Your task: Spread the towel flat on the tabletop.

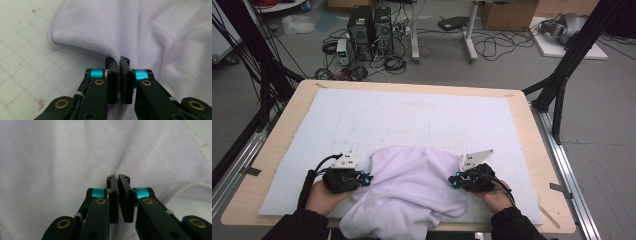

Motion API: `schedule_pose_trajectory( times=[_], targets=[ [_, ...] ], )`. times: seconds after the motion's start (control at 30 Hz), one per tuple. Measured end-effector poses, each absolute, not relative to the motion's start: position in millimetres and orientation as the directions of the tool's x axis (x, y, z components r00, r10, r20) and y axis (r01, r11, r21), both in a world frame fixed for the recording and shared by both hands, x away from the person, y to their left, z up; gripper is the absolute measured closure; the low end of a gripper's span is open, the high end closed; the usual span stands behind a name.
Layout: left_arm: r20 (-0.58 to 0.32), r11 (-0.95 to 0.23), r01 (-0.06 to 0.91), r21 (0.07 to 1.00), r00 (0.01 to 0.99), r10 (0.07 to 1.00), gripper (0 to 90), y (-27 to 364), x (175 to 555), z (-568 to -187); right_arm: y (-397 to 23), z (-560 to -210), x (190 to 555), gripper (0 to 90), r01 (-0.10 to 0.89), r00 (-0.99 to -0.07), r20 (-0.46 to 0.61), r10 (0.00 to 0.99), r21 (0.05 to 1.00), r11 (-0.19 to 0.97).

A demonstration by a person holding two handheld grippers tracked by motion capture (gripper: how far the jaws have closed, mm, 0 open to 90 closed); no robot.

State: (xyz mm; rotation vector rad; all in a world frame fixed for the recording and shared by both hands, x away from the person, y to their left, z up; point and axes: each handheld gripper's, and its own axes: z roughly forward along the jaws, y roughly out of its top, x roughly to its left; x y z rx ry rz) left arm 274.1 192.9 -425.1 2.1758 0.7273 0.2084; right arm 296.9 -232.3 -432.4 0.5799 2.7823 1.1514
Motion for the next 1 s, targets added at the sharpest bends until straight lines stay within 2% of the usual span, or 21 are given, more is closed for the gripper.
schedule_pose_trajectory(
  times=[0.1, 0.2, 0.27, 0.37, 0.4, 0.43, 0.47, 0.53, 0.63, 0.8, 0.9, 1.0],
  targets=[
    [-0.07, -0.486, 0.427, 0.763, 0.802, 0.593, 86.2, 202, 278, -414, -232, -425, 297, 87.2, 0.294, -0.932, 0.055, 0.358, 0.694, 0.657],
    [-0.036, -0.449, 0.419, 0.79, 0.761, 0.648, 86.4, 207, 304, -394, -232, -407, 314, 88.0, 0.3, -0.919, 0.018, 0.393, 0.678, 0.671],
    [0.028, -0.425, 0.373, 0.825, 0.724, 0.69, 86.5, 203, 332, -367, -233, -381, 339, 88.4, 0.287, -0.9, -0.035, 0.434, 0.702, 0.652],
    [0.126, -0.386, 0.275, 0.88, 0.65, 0.749, 85.1, 195, 376, -316, -232, -323, 383, 88.0, 0.254, -0.85, -0.13, 0.511, 0.749, 0.612],
    [0.15, -0.377, 0.277, 0.884, 0.595, 0.79, 73.7, 191, 393, -305, -231, -307, 397, 81.8, 0.253, -0.823, -0.15, 0.549, 0.767, 0.589],
    [0.136, -0.365, 0.305, 0.88, 0.574, 0.807, 54.4, 191, 402, -302, -232, -295, 412, 62.3, 0.273, -0.774, -0.155, 0.613, 0.793, 0.545],
    [0.096, -0.347, 0.345, 0.872, 0.576, 0.812, 52.1, 192, 410, -301, -232, -292, 419, 61.5, 0.293, -0.752, -0.136, 0.645, 0.808, 0.511],
    [0.062, -0.343, 0.387, 0.856, 0.582, 0.811, 52.4, 193, 414, -312, -235, -298, 427, 59.5, 0.318, -0.749, -0.09, 0.657, 0.82, 0.475],
    [0.047, -0.383, 0.421, 0.822, 0.621, 0.782, 49.9, 194, 402, -341, -235, -322, 419, 55.3, 0.33, -0.772, -0.071, 0.632, 0.805, 0.493],
    [-0.007, -0.421, 0.449, 0.789, 0.69, 0.724, 49.1, 199, 369, -386, -236, -367, 380, 54.8, 0.331, -0.822, -0.033, 0.569, 0.785, 0.523],
    [-0.018, -0.45, 0.444, 0.775, 0.727, 0.686, 47.3, 200, 344, -401, -234, -384, 349, 53.3, 0.322, -0.856, -0.003, 0.517, 0.78, 0.537],
    [-0.062, -0.424, 0.437, 0.793, 0.75, 0.658, 46.0, 203, 318, -410, -228, -394, 326, 51.7, 0.317, -0.879, 0.029, 0.476, 0.78, 0.539]
  ],
)
